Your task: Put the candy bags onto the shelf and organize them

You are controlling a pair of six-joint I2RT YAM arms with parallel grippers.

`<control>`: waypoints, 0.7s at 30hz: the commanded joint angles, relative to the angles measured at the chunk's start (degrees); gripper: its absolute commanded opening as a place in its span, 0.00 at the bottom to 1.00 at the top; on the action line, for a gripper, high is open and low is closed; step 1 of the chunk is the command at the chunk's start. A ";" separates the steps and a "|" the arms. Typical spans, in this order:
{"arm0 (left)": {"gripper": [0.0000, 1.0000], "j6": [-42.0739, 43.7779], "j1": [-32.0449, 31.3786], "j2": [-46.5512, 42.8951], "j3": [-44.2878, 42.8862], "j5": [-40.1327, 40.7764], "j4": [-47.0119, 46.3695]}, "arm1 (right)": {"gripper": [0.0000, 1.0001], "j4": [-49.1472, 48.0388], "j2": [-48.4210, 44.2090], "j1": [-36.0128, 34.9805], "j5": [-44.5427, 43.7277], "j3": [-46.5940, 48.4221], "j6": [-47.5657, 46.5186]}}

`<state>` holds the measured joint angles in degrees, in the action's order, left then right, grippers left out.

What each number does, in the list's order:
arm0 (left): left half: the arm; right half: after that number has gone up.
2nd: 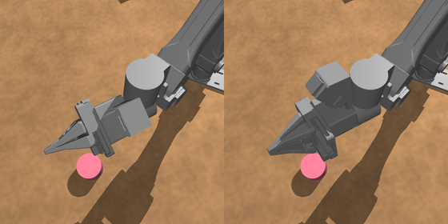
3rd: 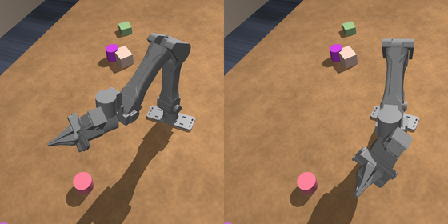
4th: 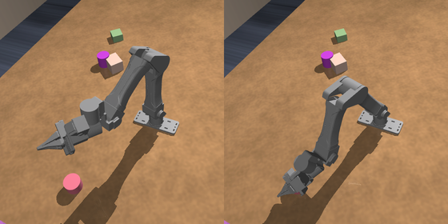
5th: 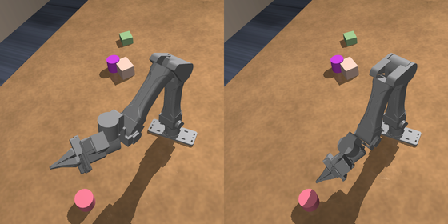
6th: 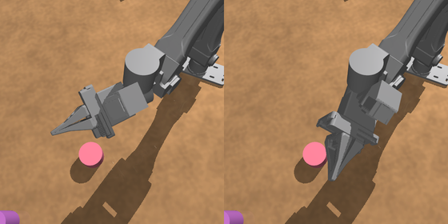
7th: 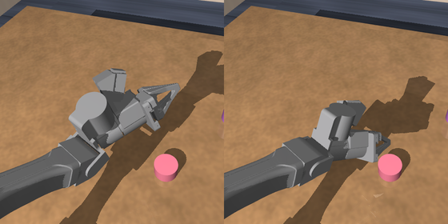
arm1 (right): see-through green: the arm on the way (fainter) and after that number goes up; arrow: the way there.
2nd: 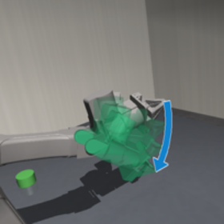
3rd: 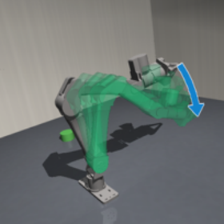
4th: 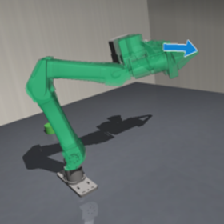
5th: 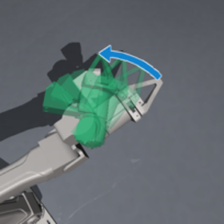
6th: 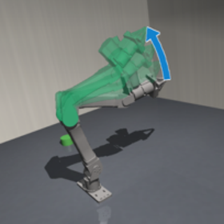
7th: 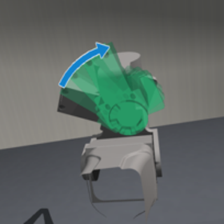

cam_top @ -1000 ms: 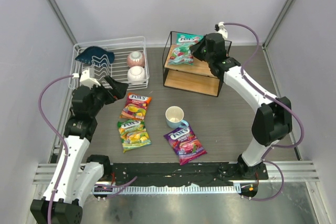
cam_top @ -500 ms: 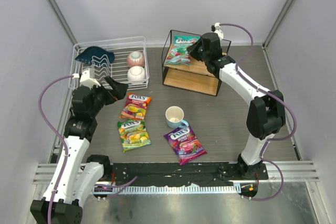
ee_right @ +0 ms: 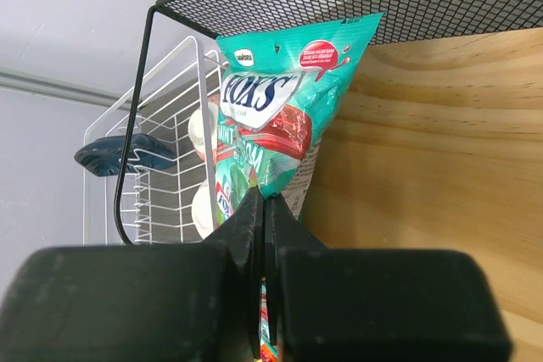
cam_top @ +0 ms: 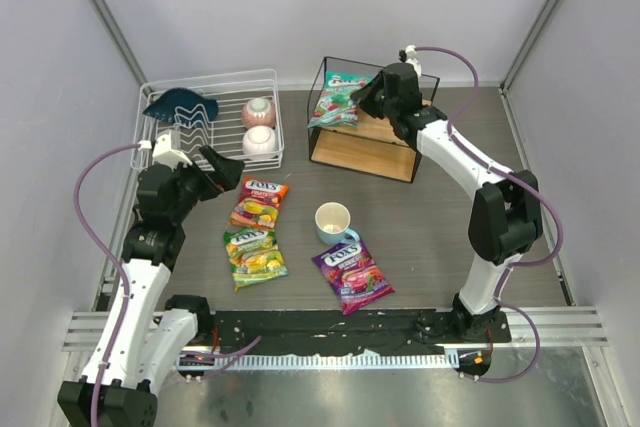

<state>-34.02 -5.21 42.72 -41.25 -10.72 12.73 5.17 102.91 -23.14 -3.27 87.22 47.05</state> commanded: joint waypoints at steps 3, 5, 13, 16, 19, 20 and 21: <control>1.00 0.53 0.38 -0.62 -1.72 -0.88 -0.51 | 0.04 -3.68 0.18 -0.07 1.25 1.55 1.03; 1.00 0.45 0.38 -0.53 -1.81 -0.88 -0.43 | 0.13 -3.59 0.53 -0.07 1.25 1.46 0.94; 1.00 0.45 0.47 -0.53 -1.72 -0.71 -0.16 | 0.64 -2.18 1.33 -0.07 0.28 1.64 -0.37; 1.00 0.45 0.38 -0.44 -1.72 -0.71 -0.16 | 0.68 -1.13 -0.42 -0.07 -2.00 1.46 -1.60; 1.00 0.36 0.47 -0.36 -1.64 -0.79 -0.34 | 0.70 -0.16 -2.71 0.02 -3.41 1.55 -3.19; 1.00 0.27 0.47 -0.36 -1.64 -0.88 -0.34 | 0.70 0.10 -3.33 -0.07 -4.28 1.29 -3.62; 1.00 0.27 0.47 -0.27 -1.64 -0.79 -0.34 | 0.70 0.19 -3.94 -0.07 -4.46 1.11 -4.33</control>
<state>-34.04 -5.13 42.72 -41.25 -10.72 12.80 5.78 104.47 -23.09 -4.47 87.22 45.76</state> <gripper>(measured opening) 0.996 0.702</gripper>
